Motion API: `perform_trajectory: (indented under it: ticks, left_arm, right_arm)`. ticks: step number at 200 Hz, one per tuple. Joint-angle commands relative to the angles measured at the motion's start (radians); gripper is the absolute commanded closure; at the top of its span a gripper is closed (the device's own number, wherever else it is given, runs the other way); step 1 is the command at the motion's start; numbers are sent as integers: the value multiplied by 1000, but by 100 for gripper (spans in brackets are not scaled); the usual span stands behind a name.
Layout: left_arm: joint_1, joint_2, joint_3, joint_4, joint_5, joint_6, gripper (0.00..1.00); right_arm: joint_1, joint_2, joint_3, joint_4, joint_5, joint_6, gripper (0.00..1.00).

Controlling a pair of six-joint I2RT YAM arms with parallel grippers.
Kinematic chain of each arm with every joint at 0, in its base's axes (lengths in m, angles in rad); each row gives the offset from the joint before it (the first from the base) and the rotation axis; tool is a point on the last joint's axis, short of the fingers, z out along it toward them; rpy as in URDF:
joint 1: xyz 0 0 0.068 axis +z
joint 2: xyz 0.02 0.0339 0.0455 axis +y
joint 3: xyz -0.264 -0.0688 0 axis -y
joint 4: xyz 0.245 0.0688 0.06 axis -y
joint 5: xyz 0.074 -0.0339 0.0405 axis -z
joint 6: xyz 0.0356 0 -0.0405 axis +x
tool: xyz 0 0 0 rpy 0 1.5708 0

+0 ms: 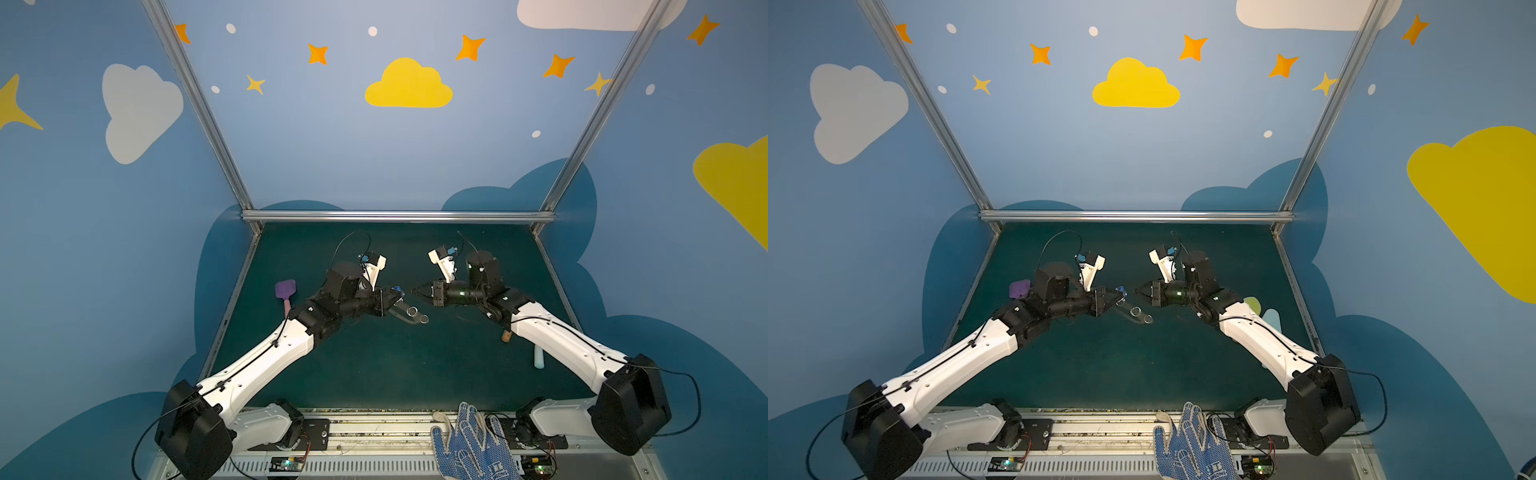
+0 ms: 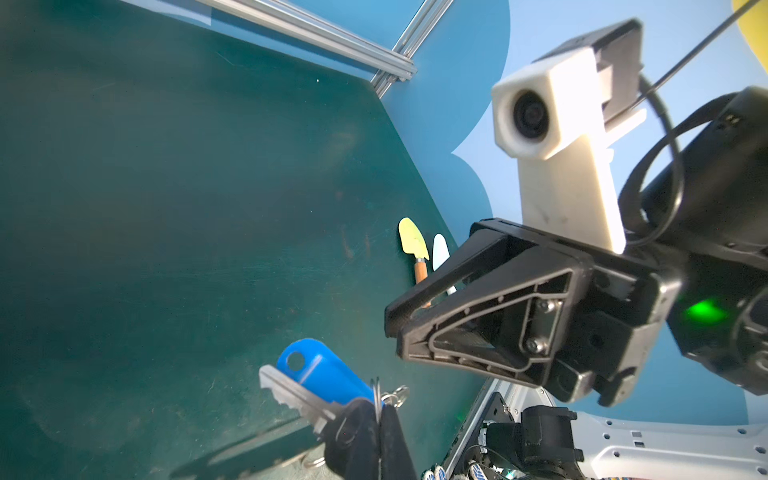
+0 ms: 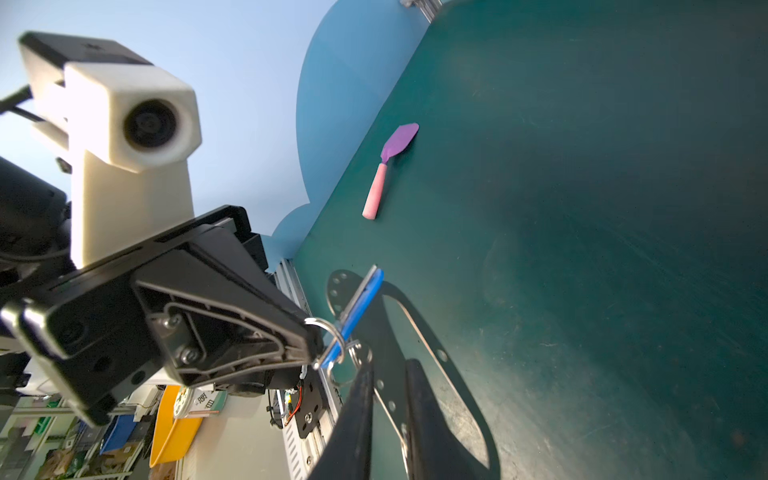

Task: Put the keys on the keyring

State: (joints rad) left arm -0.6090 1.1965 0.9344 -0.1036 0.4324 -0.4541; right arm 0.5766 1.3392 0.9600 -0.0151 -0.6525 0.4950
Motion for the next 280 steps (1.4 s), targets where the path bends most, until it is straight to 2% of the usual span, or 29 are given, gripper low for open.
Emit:
perform_trajectory:
  ticks: [1, 36, 72, 133, 173, 243, 280]
  left_arm:
    - [0, -21, -10, 79, 16, -19, 96]
    - [0, -31, -29, 127, 47, -34, 96]
    - [-1, -44, -42, 146, 61, -38, 96]
    - [0, -65, -54, 162, 55, -49, 96]
    - [-1, -66, -54, 166, 52, -50, 96]
    - [0, -72, -56, 185, 58, -56, 96]
    - [0, -78, -60, 204, 74, -64, 96]
  right_arm:
    - [-8, -21, -28, 109, -79, 37, 79]
    - [-9, -10, -38, 215, -175, 67, 78]
    - [-18, -12, -64, 319, -178, 132, 77]
    - [-24, 26, -62, 365, -221, 145, 74]
    - [-24, 41, -80, 467, -281, 194, 77]
    - [-24, 59, -90, 542, -333, 233, 80]
    - [-24, 58, -88, 517, -322, 218, 73]
